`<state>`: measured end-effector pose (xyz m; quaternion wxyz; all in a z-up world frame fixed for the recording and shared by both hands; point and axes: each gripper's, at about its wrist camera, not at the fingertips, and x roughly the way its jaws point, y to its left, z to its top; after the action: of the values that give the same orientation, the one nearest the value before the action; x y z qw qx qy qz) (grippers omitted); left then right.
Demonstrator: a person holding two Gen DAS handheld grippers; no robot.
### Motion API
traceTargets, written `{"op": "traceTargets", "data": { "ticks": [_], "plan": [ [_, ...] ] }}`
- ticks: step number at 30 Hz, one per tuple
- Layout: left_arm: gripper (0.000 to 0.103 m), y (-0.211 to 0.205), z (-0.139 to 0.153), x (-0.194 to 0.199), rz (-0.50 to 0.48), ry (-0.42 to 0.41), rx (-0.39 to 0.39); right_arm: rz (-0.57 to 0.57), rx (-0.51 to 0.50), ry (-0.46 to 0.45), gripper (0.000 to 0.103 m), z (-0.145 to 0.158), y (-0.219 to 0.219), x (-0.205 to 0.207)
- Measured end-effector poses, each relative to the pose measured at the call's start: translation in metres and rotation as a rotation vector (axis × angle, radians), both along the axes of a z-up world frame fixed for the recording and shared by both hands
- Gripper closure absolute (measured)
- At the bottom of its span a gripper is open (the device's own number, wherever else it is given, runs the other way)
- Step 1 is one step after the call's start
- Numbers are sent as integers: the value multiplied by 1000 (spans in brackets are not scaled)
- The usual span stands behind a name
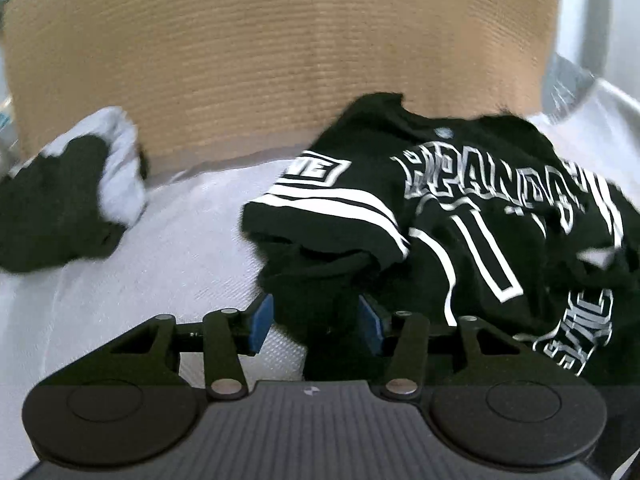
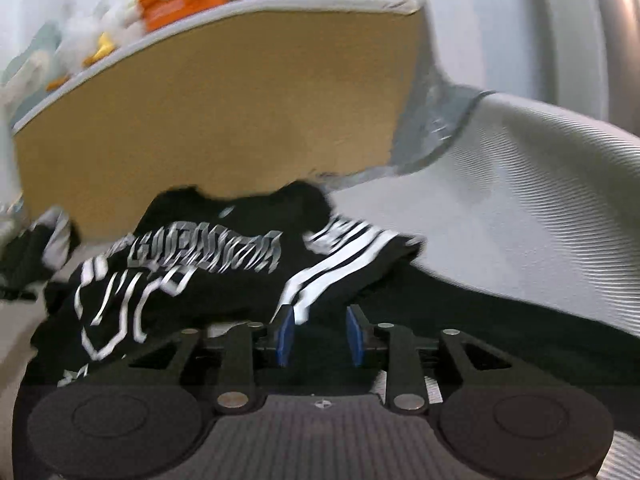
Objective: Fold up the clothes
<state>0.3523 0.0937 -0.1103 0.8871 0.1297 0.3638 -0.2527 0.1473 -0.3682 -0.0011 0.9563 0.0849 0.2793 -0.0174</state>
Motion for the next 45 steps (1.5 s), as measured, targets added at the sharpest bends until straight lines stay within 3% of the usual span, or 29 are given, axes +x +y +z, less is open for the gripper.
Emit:
{"op": "traceTargets", "data": {
  "ticks": [5,9,15,17,19,22,28,36,41,45],
  "plan": [
    [52,-19,-9,6,-51,-46,60,61,-69,-12,71,-14,33,9],
    [45,-29,-13,11,-74,-96,80,78,-29,23,71,-28,39,14],
    [46,-33,-29,25,-68,-66,144,107,-28,65,71,-44,44,16],
    [47,-31,-32,28,-65,-46,132,109,-26,75,71,-47,45,16],
    [54,-29,-34,29,-74,-37,126,104,-18,84,71,-49,44,17],
    [84,-26,-34,30,-77,-22,158,107,-11,101,71,-53,44,18],
    [91,-18,-16,30,-41,-66,148,100,-30,139,71,-61,47,19],
    [93,2,35,36,46,-129,14,96,-42,167,70,-66,47,23],
    [93,-2,81,31,66,-222,-9,96,-53,164,70,-66,49,22],
    [92,-6,86,39,82,-217,27,96,-50,164,70,-66,49,22]
  ]
}}
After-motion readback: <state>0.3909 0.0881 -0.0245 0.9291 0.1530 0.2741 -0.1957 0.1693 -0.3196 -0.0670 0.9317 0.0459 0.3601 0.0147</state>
